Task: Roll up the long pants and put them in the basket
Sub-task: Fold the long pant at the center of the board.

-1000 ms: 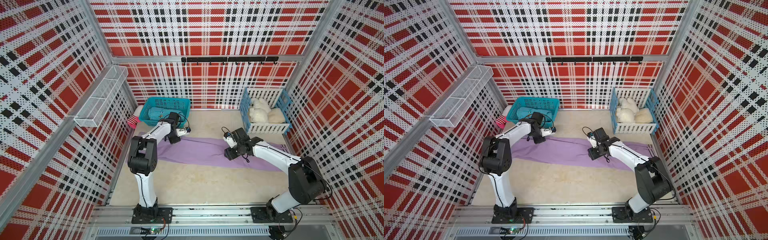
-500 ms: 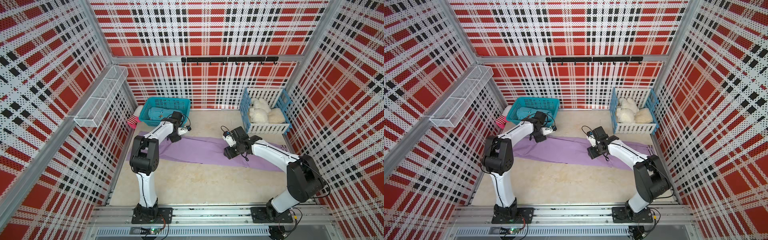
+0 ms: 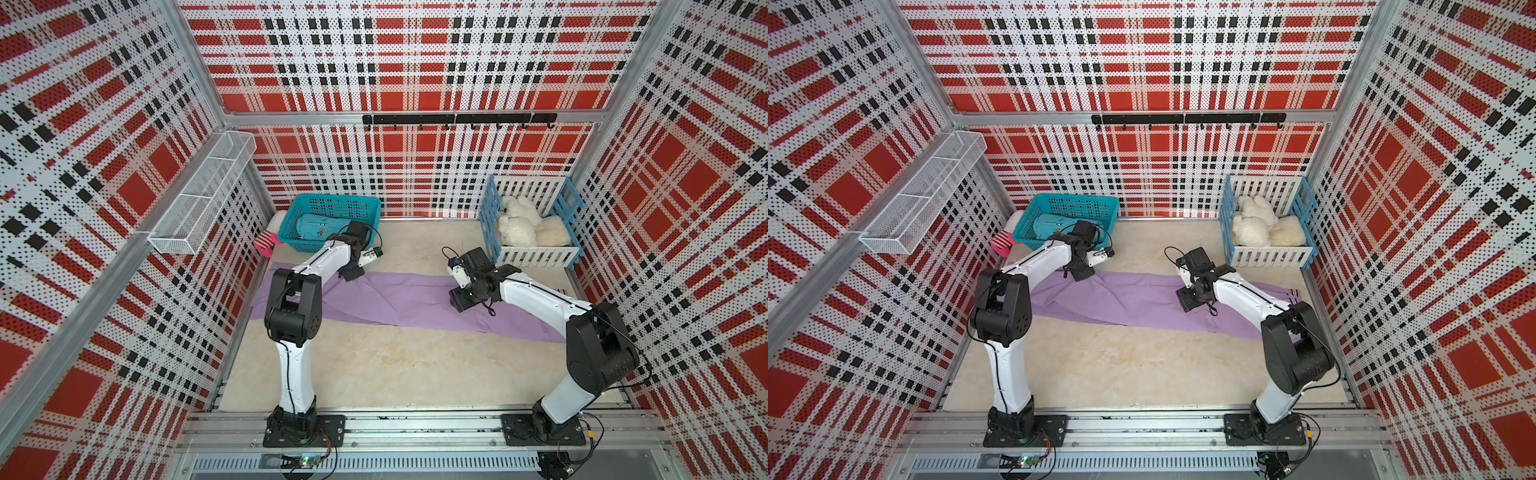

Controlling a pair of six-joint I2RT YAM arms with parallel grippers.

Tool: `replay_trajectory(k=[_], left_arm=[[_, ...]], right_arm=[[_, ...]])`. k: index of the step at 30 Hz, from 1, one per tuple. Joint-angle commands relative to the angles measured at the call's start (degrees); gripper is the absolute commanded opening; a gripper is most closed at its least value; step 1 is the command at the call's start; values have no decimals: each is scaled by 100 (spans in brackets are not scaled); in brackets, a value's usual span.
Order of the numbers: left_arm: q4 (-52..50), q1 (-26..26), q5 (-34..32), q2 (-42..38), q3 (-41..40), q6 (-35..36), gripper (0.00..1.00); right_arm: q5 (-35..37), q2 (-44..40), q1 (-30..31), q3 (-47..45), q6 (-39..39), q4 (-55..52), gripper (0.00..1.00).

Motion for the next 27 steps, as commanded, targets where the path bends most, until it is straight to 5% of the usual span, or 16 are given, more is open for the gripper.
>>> replay_trajectory(k=[1,7,13,17,27], left_arm=[[107,-66,-247,-20,409,87,0],[-144,57,-402,422,400,59,0],[-81,330,-215,373,133,2,0],[-65,381,-201,292,118,24,0],[-49,515,-372,-27,-226,2,0]], right_arm=[[311,138,-220,210,-30,140,62],[171,722,-848,764,-1003,372,62],[-685,1620,-1601,1780,-1773,58,61],[-804,1986,-1658,2043,-2179,52,61],[-263,1908,-1860,2170,-2825,-721,59]])
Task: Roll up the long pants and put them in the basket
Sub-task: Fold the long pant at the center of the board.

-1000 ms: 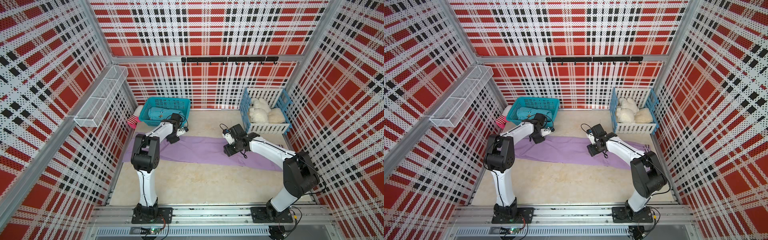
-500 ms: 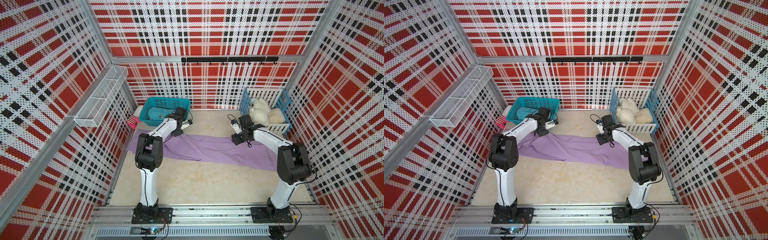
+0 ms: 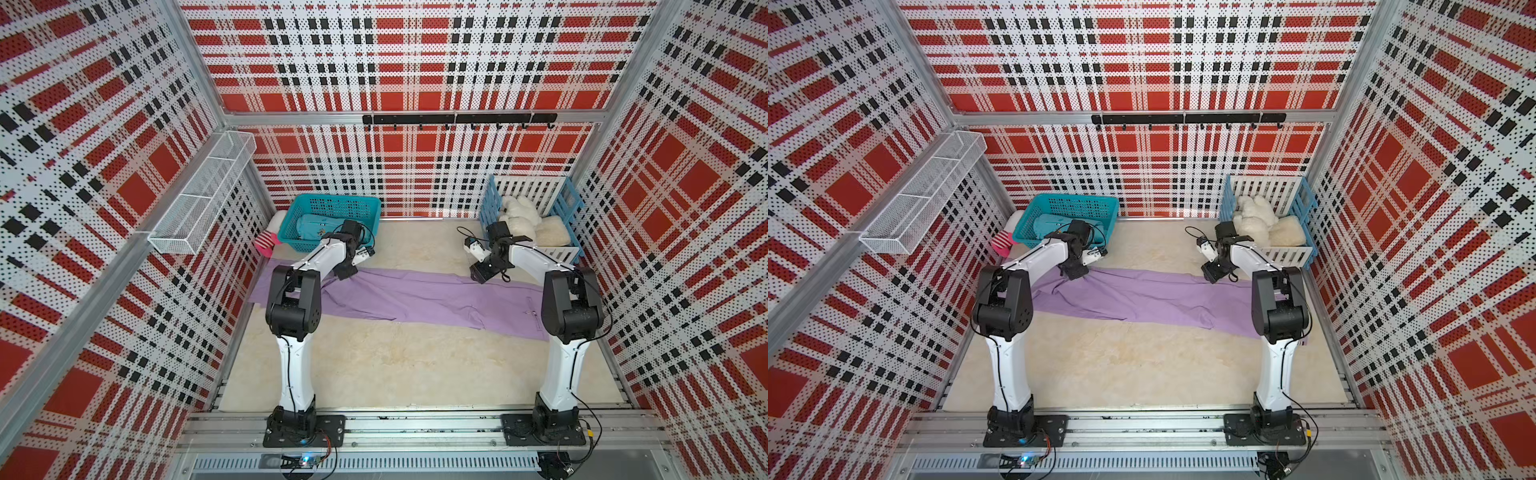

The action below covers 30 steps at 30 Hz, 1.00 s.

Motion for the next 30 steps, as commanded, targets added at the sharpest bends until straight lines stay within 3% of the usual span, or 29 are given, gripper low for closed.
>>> replay_trajectory(k=[1,8,17,21,26,30], left_arm=[[32,129,-137,-375,-285,-43,0],[378,257,5,-908,-1204,-288,0],[680,308,-310,-1395,-1988,-723,0],[759,305,-297,-1390,-1902,-673,0],[759,117,-313,-1237,-1788,-651,0],[759,114,-278,-1235,-1842,-643,0]], right_arm=[[281,-352,-201,-173,-303,-270,59],[274,-496,-391,-697,-380,-466,58],[157,-1289,39,-1542,-673,-784,59],[385,-1529,60,-1275,-1116,-495,62],[260,-890,66,-493,-1599,-1026,62],[115,-691,63,-415,-1734,-1131,60]])
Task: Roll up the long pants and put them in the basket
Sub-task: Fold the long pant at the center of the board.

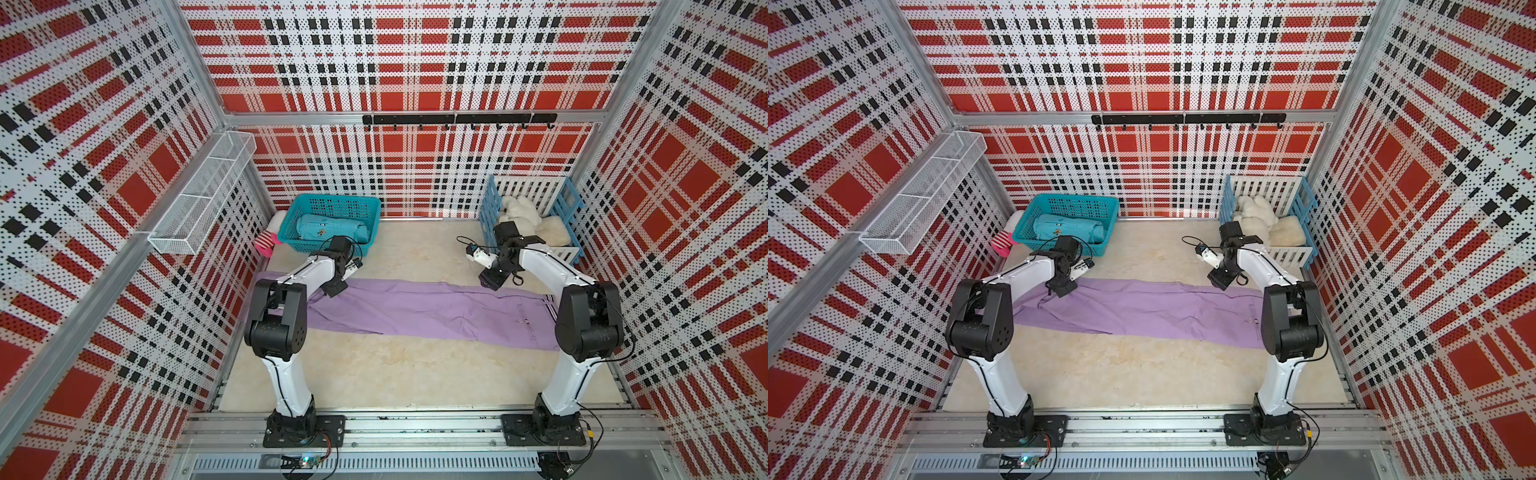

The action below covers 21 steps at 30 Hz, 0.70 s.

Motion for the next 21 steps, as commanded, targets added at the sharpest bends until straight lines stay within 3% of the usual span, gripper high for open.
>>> replay_trajectory(k=[1,15,21], left_arm=[[82,-10,15,-40,90,-34,0],[82,62,55,-43,87,-11,0],[82,97,57,-108,65,-19,0]], right_arm=[[-213,269,-14,9,-267,-380,60],[-113,435,-29,-494,-272,-373,54],[110,447,-107,-735,-118,23,39]])
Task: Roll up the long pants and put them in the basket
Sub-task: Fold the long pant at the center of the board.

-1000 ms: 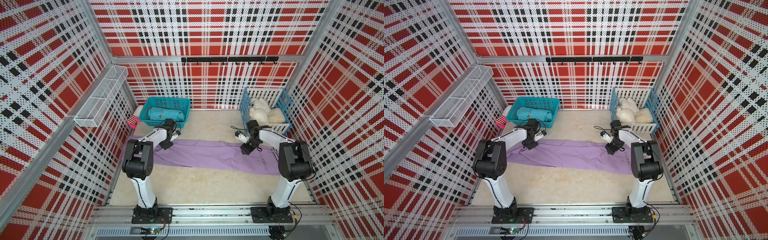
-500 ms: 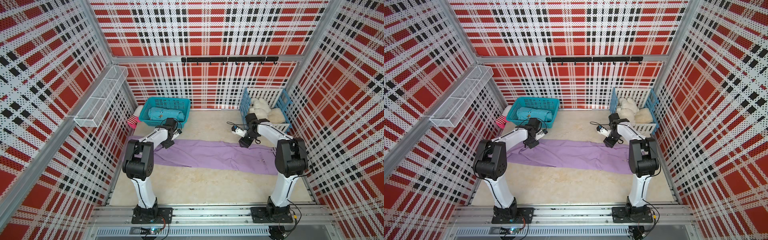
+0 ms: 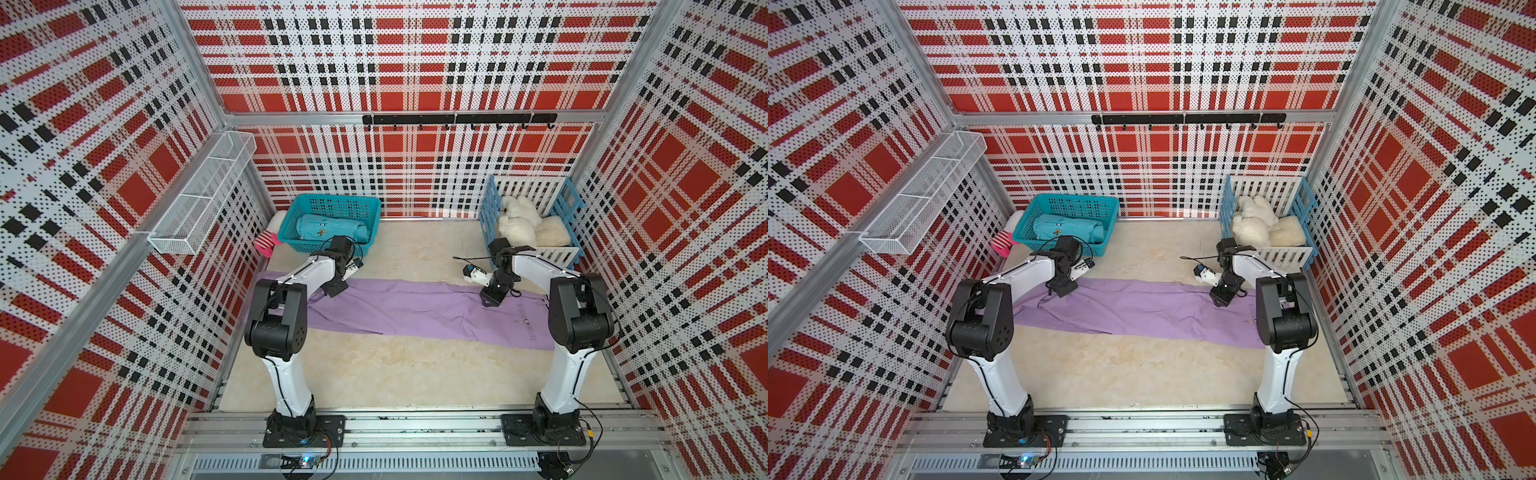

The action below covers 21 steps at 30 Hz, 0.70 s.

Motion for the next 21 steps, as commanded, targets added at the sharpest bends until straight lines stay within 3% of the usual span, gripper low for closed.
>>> replay_trajectory(k=[1,3,4,21], left_arm=[[77,55,48,-112,67,-22,0],[78,53,48,-101,65,-18,0],[85,57,40,-85,70,-28,0],[474,-215,-865,-1364,-484,-466,0]], right_arm=[[178,42,-86,-148,94,289,34],[198,11,-128,-198,135,389,17],[242,-8,-147,-228,159,458,0],[299,-2324,-175,-676,608,796,0]])
